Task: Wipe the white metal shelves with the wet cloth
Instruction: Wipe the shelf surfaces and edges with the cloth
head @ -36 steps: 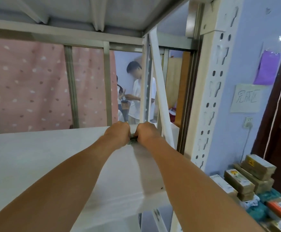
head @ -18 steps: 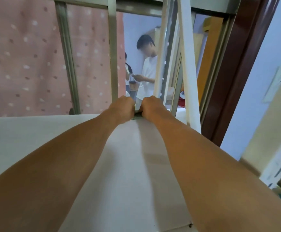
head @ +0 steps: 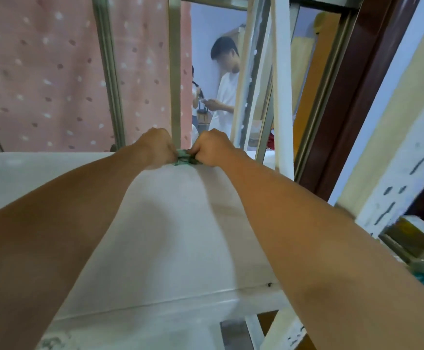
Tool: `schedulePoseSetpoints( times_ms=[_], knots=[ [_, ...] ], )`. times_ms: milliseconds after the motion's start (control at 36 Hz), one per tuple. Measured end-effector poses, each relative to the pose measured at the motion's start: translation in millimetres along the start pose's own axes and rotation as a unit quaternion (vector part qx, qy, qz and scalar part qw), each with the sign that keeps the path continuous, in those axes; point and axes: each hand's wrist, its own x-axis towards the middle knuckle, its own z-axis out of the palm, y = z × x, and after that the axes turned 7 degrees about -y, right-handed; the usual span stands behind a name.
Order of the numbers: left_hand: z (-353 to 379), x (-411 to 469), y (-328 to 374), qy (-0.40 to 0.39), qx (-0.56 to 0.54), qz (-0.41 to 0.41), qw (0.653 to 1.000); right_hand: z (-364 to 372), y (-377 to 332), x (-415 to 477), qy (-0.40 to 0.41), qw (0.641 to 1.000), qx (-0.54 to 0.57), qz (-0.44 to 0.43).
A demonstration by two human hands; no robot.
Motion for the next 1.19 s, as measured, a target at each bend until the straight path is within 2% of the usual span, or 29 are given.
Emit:
schedulePoseSetpoints(
  times_ms=[139,361,528,889,1194],
  knots=[
    [-6.3,-39.3,9.5,-0.006,-0.029,0.001,1.0,-16.8,-11.0,-36.9,-0.033,0.999,-0.027,-0.032],
    [-9.1,-110.4,20.6,-0.005,-0.047,0.003,0.999,-26.7,-25.8,-106.5,-0.057,0.997,0.04,-0.027],
    [-11.9,-165.9,24.9,-0.016,-0.035,0.04,0.998,-31.9,-49.4,-163.5,-0.064,0.995,0.079,-0.013],
    [-27.6,-294.9,21.0,-0.012,-0.018,0.043,0.999,-23.7,-125.0,-268.4,-0.007,0.999,0.039,-0.017],
    [-38.4,-341.5,7.2,0.015,-0.01,-0.004,1.0,-7.8,-167.3,-284.1,0.031,0.999,0.017,-0.021]
  ],
)
